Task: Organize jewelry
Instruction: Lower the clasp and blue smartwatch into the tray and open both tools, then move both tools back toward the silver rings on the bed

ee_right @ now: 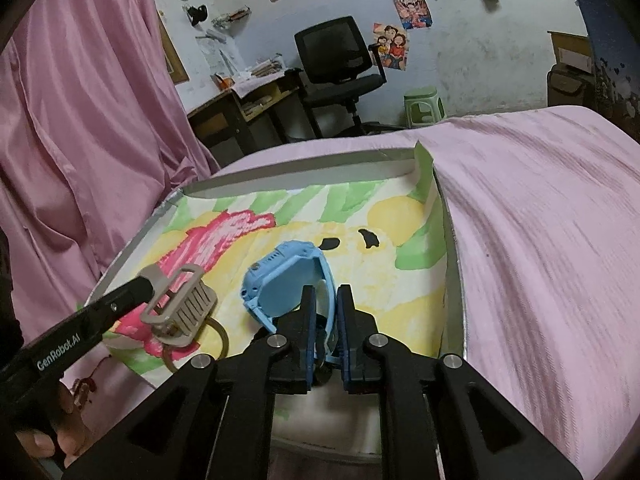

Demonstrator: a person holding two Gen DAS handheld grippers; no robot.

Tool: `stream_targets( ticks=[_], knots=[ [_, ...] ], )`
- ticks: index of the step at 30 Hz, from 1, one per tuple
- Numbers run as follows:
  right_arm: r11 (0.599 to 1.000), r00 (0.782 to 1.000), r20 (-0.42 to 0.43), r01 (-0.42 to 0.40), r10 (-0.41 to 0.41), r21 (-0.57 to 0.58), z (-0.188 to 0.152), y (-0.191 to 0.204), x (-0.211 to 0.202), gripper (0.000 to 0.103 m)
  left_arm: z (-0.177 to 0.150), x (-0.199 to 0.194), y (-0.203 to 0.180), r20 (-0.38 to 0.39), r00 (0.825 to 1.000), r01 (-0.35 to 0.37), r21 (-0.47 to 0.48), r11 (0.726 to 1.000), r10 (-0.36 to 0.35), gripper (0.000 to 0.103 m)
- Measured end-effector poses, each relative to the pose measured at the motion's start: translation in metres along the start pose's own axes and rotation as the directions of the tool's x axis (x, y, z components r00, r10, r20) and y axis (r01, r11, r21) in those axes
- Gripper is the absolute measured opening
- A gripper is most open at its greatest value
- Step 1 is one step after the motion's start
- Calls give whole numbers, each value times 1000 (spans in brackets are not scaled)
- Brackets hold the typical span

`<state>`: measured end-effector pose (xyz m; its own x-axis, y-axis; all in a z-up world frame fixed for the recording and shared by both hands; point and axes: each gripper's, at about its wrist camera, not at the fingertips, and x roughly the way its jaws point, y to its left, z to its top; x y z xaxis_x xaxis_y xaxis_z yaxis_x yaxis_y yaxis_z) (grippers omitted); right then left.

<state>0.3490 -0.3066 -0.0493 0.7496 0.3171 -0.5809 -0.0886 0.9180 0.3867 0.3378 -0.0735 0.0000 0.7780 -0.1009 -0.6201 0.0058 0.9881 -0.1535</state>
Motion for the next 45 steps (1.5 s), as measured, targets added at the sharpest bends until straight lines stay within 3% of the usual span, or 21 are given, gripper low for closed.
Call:
stream_targets(
  ticks=[6,11,15,17,21,25,29,32,38,45],
  knots=[
    [1000,997,79,-10,11,-8,0,1,-25,29,-5,-22,6,52,998,21,-16,1000,-20,8],
    [999,988,155,-12,18,-40,-2,8,-52,43,-9,-46,5,116,993,21,1,1000,-21,35],
    [998,974,224,-19,33,-63,-3,13,-78,55,-13,-65,6,162,986,20,9,1000,-22,46],
    [997,966,256,-20,39,-77,-4,16,-90,62,-17,-75,7,191,981,16,17,1000,-19,58],
    [995,949,311,-25,52,-93,-8,19,-115,74,-26,-98,9,241,970,18,18,1000,-22,69],
    [993,934,349,-40,77,-112,-16,22,-138,93,-35,-116,17,279,960,18,-10,1000,-14,89],
    [989,921,377,-48,99,-143,-29,24,-159,101,-47,-132,26,298,954,31,-28,999,-22,95],
    [985,912,397,-38,103,-169,-39,27,-170,102,-57,-145,30,315,949,21,-22,1000,-13,100],
    [978,904,417,-10,98,-209,-51,36,-189,102,-75,-164,34,325,946,12,6,1000,-13,102],
    [972,914,399,22,75,-234,-66,45,-204,102,-93,-182,37,330,944,12,30,999,-21,102]
  ],
)
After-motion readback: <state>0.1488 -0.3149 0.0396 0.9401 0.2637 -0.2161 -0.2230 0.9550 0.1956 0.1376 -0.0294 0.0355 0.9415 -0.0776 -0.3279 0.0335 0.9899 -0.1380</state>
